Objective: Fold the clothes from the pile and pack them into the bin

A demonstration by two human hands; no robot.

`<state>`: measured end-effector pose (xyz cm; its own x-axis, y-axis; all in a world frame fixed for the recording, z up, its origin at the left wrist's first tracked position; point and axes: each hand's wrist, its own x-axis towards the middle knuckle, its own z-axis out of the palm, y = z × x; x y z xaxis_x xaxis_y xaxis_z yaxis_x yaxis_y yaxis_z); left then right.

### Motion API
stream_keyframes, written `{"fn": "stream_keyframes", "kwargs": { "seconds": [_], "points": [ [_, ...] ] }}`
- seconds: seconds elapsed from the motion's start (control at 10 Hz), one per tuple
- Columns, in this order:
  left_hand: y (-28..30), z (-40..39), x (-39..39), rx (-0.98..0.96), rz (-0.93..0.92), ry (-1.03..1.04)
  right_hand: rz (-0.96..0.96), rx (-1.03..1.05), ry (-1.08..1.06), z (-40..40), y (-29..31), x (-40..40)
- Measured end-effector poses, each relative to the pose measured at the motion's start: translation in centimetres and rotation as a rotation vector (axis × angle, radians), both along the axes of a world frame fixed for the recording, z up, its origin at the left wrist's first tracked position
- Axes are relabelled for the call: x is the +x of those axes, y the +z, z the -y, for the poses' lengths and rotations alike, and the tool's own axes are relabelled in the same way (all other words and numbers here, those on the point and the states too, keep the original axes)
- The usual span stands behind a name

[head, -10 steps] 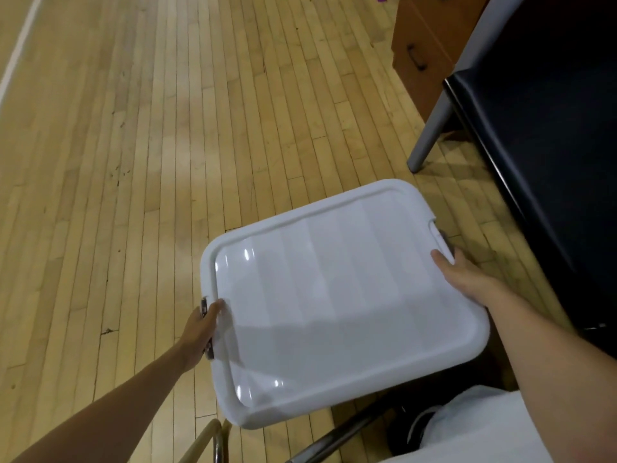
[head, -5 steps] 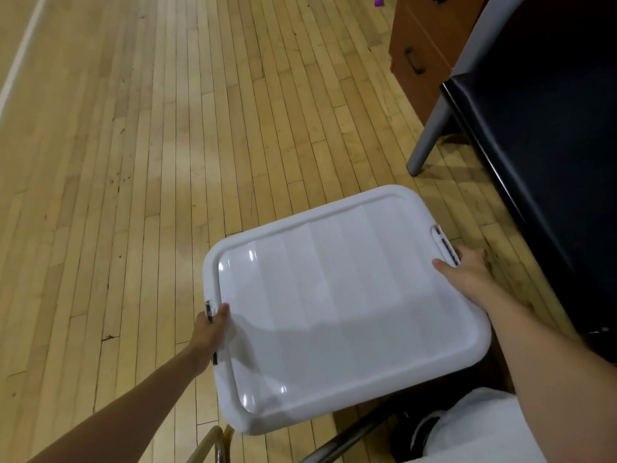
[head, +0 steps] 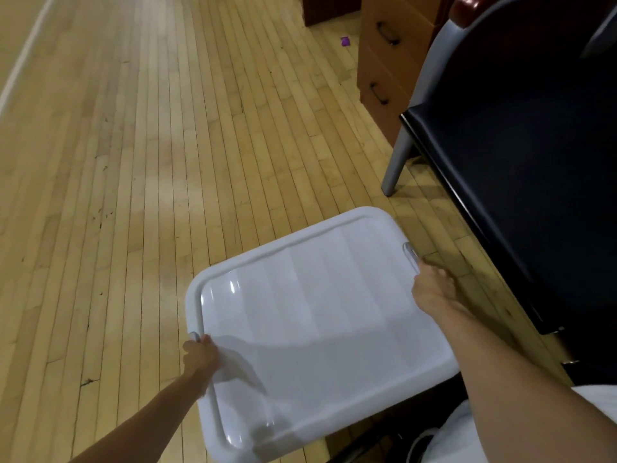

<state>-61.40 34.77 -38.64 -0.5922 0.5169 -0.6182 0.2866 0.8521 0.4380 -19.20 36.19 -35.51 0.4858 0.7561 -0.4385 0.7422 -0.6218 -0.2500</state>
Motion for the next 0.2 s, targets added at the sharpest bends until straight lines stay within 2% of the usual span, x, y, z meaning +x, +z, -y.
{"fn": "stream_keyframes", "kwargs": {
  "seconds": [0.1,0.2],
  "points": [
    [0.7,-1.1,1.4,-0.021,-0.169,-0.032,-0.085,0.018,0.07,-0.1,2.0,-0.3],
    [3.9,-2.3,6.9,0.254,-0.184,-0.311,-0.407,0.259,0.095,-0.7,4.3,-1.3]
  ]
}}
